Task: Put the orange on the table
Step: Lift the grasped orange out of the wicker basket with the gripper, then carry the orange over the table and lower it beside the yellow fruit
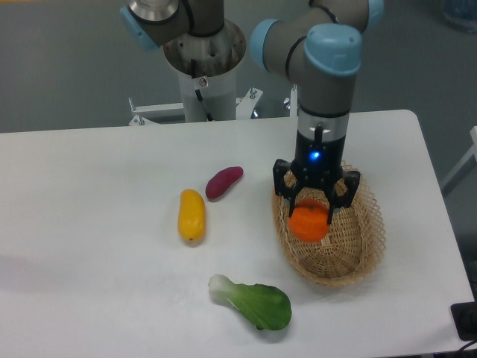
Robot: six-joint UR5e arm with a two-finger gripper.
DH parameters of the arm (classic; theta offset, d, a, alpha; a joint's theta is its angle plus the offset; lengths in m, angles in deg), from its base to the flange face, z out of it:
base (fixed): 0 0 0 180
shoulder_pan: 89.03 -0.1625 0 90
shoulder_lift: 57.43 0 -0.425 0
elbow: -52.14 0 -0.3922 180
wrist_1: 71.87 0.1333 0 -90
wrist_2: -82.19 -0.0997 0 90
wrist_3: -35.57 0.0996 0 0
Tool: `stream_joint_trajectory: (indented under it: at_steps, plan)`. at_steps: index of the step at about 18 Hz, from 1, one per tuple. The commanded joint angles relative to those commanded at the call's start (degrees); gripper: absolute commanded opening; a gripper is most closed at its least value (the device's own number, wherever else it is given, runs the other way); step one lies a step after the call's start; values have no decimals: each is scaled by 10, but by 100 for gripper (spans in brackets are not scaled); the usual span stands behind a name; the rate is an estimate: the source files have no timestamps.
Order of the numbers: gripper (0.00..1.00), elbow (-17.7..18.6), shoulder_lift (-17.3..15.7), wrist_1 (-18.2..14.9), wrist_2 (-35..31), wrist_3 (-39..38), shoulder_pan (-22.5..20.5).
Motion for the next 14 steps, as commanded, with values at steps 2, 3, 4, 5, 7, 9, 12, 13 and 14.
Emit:
stream_joint_trajectory:
  at_steps: [2,3,4,5,7,9,12,13,14]
  plan:
    - [57,-13,6,1,-9,-53,18]
    - [57,-18,10,1,-15,-74,28]
    - [57,-24,11,1,-21,-96,36]
    - [57,-26,9,1,-35,-128,52]
    - [57,-26,4,0,-63,-160,83]
    - [57,-22,-3,-1,-89,-185,115]
    - [57,-10,-3,-6,-112,-226,154]
    - [57,-1,-3,-6,-113,-247,166]
    - [57,17,-4,-6,-113,-265,183]
